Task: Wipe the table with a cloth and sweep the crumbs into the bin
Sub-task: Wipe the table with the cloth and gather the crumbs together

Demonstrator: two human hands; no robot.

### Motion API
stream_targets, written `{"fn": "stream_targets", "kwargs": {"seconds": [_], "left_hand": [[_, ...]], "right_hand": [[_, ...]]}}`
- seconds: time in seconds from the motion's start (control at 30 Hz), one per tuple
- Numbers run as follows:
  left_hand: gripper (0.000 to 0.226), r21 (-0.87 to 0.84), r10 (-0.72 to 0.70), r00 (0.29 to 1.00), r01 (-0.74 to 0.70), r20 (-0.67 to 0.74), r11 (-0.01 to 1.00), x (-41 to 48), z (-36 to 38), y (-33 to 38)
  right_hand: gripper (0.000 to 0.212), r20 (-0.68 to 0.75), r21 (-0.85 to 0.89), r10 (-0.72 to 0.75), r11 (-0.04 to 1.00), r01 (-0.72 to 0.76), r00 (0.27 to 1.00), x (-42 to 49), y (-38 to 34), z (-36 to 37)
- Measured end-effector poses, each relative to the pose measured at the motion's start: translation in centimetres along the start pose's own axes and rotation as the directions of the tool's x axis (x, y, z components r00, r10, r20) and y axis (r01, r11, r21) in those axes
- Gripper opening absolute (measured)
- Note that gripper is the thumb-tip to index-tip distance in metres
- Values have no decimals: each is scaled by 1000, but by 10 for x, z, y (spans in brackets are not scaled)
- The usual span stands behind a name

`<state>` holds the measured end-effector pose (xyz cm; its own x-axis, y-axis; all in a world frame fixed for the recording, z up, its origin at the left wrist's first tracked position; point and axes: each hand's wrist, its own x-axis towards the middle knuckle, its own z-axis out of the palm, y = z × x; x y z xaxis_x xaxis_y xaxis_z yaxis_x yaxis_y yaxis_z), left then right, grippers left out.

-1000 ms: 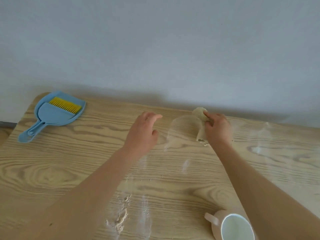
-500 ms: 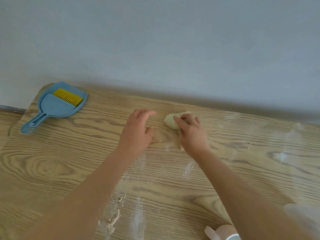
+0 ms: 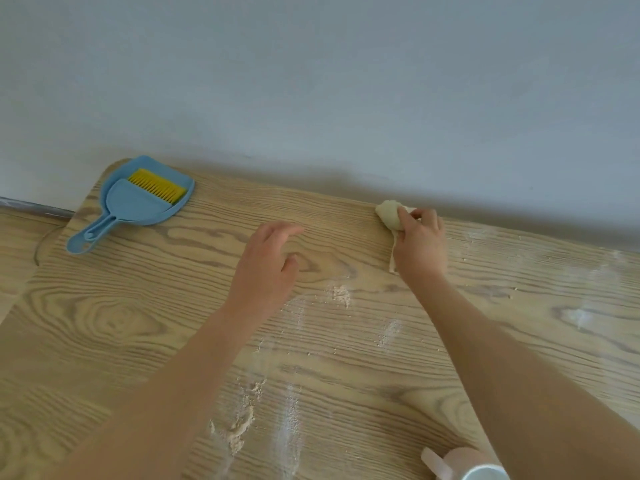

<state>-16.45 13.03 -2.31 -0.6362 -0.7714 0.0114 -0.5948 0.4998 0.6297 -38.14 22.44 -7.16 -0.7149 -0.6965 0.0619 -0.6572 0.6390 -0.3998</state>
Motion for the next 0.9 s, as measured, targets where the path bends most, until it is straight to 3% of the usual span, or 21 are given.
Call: {"fn": "stream_targets", "kwargs": {"seconds": [0.13,0.23,0.3,0.33,0.4,0.5,0.63,0.73,0.9], "left_hand": [[44,-13,-13,1000,13,-4,1000,-2,-1,-9],[42,-6,-20,1000,20,-16,1000,-1,-1,-10],[41,-8,-20,1000,20,-18,1000,-2,-2,-9],[42,-10,-17,1000,17,-17,1000,-3,-2,-9],[42,-18,-8,1000,8,-13,1000,-4,-3,-9],[43,-33,14,1000,-15,-12,999,-8,-3,-9],[48,-29,22,1000,-22,-13,999,-13,-10,-16],[52,-30,7,1000,-8,-29,1000,-15,-19,-27],[56,-36,-42,997,40,-59,999,-22,-30,-41]], "right_hand": [[47,101,59,-275,961,270,956,-49,-42,16],[44,152,182,-477,875,450,866,-96,-57,20],[40,223,289,-560,820,494,798,-112,-60,15],[37,229,308,-573,810,499,787,-113,-61,9],[32,133,323,-516,830,455,846,-101,-55,-2],[32,-44,255,-262,930,264,964,-63,-32,-12],[39,46,94,-63,994,59,997,-40,-21,-1],[46,74,93,-111,990,104,991,-56,-44,15],[49,194,187,-446,891,413,874,-115,-91,32]]}}
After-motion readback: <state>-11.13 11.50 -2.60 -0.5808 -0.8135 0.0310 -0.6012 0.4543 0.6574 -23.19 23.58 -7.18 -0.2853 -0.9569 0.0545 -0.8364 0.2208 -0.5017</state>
